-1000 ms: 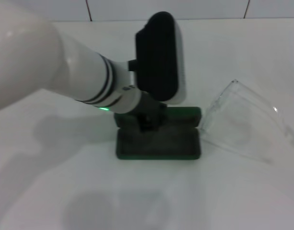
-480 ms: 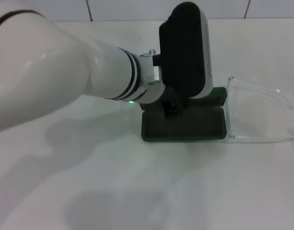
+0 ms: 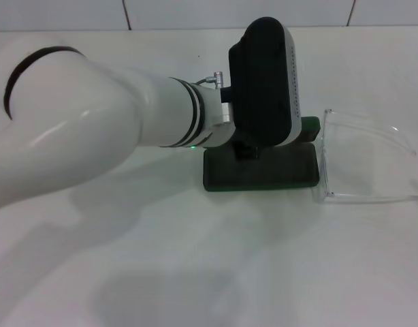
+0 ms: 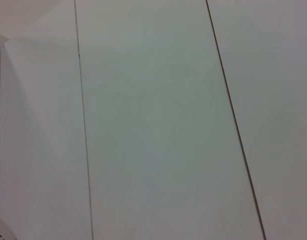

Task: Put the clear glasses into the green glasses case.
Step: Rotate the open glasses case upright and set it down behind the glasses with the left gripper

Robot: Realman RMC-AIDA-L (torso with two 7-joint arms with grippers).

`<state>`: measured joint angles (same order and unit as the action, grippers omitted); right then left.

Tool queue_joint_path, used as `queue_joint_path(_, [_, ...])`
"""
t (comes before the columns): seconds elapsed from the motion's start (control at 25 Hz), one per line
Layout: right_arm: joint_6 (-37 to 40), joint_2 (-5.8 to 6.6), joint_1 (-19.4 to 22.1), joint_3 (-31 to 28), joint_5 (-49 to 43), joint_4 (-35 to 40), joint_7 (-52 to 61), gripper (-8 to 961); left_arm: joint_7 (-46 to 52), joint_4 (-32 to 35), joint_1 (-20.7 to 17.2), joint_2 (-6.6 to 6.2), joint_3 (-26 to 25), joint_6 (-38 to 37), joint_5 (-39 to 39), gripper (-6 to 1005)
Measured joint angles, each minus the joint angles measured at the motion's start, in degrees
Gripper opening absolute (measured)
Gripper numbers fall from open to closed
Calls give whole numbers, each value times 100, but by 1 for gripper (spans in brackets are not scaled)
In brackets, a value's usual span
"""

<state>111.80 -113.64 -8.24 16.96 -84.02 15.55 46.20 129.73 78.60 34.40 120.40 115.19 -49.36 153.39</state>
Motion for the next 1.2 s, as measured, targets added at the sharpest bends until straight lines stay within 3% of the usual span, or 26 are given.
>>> queue_joint_path(0.76, [-118, 1, -63, 3, 19, 1, -33, 707, 207, -183, -1, 0, -24, 267, 183, 200])
queue_joint_path(1.2, [-129, -4, -26, 24, -16, 0, -67, 707, 292, 57, -15, -26, -8, 205, 308, 425])
